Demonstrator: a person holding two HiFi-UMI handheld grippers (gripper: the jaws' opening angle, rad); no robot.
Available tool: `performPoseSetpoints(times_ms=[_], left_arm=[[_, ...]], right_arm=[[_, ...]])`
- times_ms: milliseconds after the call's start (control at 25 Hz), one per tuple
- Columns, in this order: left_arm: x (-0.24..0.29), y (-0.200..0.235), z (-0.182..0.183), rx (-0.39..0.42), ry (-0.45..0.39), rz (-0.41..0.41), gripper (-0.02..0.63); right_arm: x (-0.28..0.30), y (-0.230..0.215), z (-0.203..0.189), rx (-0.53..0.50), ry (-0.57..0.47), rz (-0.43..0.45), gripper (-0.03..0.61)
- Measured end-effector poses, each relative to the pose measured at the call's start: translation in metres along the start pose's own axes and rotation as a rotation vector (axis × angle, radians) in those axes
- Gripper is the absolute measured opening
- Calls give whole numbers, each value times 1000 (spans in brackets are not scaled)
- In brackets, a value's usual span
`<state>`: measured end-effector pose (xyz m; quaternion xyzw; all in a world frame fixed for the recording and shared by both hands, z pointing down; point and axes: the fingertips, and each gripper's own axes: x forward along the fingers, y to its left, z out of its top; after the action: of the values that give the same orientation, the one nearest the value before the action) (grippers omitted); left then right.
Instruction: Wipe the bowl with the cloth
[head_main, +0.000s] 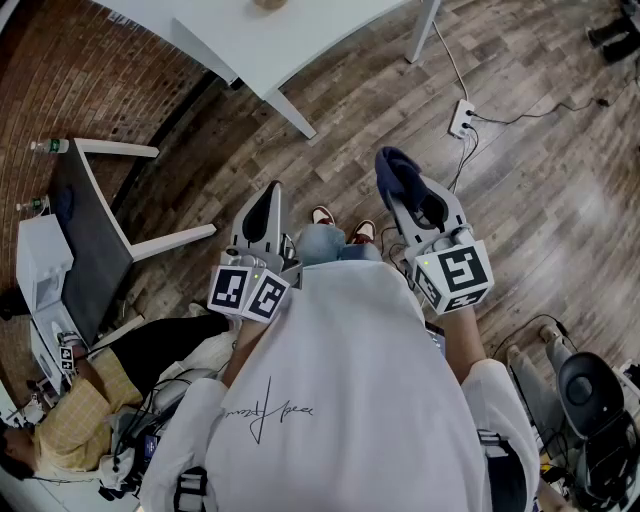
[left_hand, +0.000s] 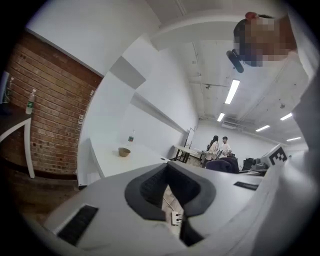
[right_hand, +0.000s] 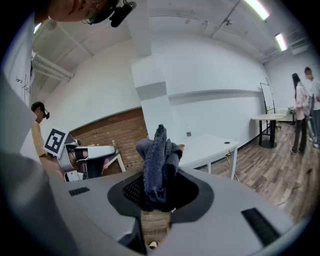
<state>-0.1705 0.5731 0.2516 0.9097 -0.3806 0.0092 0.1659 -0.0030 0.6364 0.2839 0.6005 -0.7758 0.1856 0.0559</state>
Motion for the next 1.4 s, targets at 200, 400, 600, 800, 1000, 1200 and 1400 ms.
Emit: performPoseSetpoints(times_ms=[200,400,600,800,1000,1200,1400], left_arm=[[8,-3,3,22,-9,-30,0],[20,3,9,8,-18,-42,0],[41,14,20,-10,-31,-58,0],[64,31,30,-35,-37,-62,0],[91,57,42,-40,-29,-63,0],[120,84,54,-45,-6,-65,1],[139,108,65,-63,16,-87,0]], right_arm=[[3,-10,4,24,-22,12,97],[13,-16,7,44,-16,3,97],[29,-25,18,42,-7,-21,97],[49,-33,36,70,-24,-28,97],[82,-34,54,77,-15,-27,98],[121,-30,74,78,-5,-10,98],[152,-25,91,81,0,-2,98]])
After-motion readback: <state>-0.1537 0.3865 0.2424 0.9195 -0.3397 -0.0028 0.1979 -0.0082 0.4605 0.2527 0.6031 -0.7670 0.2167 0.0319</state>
